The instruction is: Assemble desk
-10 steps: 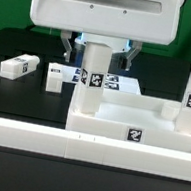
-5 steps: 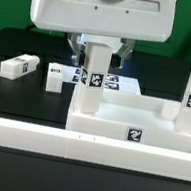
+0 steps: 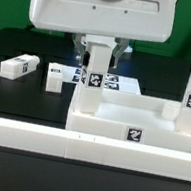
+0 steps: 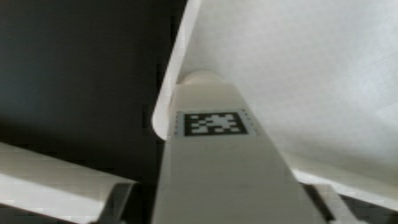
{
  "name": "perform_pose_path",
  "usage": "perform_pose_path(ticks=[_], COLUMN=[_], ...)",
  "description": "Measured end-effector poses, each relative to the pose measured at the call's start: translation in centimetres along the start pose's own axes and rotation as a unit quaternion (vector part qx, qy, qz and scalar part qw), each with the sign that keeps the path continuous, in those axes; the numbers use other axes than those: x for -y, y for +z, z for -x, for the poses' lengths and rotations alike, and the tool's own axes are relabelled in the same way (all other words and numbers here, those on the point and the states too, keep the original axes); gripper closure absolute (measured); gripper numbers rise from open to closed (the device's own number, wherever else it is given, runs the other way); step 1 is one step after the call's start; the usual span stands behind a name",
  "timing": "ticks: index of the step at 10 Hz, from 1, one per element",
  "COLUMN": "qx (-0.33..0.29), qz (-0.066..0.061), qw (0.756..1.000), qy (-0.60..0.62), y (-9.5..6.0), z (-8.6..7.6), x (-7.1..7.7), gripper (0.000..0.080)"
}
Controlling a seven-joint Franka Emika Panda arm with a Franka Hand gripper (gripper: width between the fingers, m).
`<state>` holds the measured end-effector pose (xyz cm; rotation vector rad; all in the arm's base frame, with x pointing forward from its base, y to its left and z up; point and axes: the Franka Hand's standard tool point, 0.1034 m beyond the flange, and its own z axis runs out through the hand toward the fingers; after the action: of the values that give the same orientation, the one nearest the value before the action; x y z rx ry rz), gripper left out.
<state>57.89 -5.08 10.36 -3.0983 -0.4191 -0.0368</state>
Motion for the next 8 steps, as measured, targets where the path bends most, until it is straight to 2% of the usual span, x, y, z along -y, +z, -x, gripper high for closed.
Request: perform_pose_path(ticks=[2,5,8], qx=[-0.006,-0.016,-0.015], qz=[-0.010,-0.009,-0.011], qw=[0.992,0.962,0.897], qy=[0.122,0.274,0.441], y=[0.02,0.09,0.11], z=[0.05,-0.05,0.02], x=[-0.15,-0.24,-0.30], gripper=[0.0511,0.0509,0.0509])
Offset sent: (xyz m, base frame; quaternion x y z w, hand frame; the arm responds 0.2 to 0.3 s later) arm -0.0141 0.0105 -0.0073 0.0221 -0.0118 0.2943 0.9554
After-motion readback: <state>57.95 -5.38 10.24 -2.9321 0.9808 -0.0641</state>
